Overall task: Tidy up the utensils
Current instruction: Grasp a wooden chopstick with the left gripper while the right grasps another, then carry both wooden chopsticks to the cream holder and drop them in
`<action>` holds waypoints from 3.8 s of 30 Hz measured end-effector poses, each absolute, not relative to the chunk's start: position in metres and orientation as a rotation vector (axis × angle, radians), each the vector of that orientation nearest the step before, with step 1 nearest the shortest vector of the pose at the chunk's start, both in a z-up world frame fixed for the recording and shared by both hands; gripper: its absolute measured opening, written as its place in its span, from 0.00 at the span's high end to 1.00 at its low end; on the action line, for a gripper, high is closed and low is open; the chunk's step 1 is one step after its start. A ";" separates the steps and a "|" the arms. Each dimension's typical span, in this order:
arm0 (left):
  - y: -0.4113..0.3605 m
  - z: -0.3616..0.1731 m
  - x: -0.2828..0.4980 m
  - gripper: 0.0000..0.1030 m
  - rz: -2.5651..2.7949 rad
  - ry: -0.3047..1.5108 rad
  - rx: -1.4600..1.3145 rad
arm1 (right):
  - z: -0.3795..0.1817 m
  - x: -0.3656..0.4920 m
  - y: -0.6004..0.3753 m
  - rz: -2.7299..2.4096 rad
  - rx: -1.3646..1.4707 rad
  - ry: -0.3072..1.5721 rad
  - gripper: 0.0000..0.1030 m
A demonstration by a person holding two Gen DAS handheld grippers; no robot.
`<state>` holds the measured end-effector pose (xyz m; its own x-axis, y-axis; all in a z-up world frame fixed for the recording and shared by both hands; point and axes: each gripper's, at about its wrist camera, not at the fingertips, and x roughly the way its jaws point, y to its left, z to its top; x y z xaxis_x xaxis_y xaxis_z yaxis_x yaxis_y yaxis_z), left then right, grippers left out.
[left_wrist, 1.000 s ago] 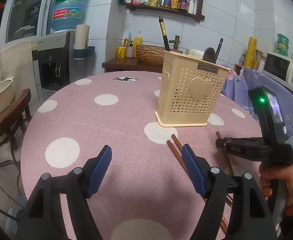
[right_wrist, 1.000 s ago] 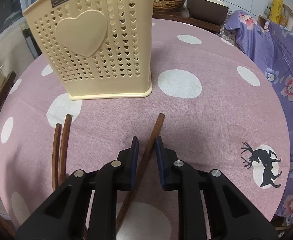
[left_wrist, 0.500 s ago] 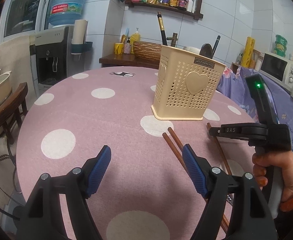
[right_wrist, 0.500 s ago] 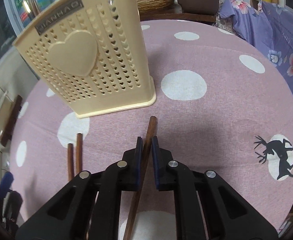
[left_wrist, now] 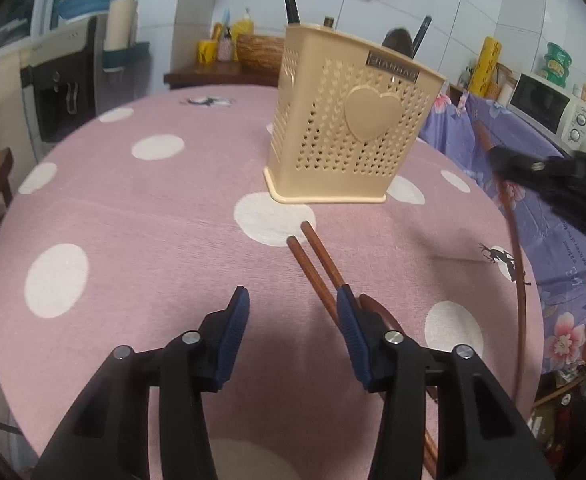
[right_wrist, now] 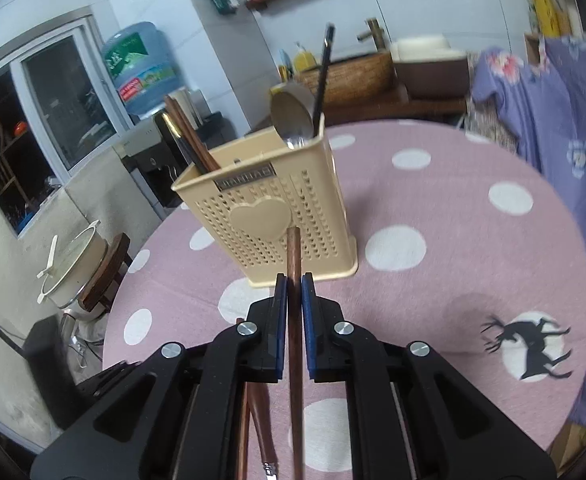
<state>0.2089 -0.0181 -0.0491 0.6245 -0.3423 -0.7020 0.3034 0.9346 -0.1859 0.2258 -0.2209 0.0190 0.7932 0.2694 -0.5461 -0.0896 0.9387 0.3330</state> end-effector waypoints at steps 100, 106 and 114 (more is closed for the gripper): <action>-0.013 0.159 0.211 0.92 -0.445 0.391 -0.073 | 0.131 0.212 -0.259 0.374 0.237 0.356 0.92; -0.015 0.211 0.224 0.92 -0.465 0.313 -0.115 | 0.191 0.229 -0.260 0.345 0.223 0.224 0.92; -0.029 0.248 0.256 0.92 -0.352 0.215 -0.127 | 0.233 0.261 -0.242 0.249 0.165 0.104 0.92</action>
<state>0.2559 -0.0289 0.2482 0.9163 -0.3544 -0.1865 0.3274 0.9311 -0.1607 0.2608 -0.2422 0.2330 0.9640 0.2532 -0.0817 -0.2362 0.9558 0.1749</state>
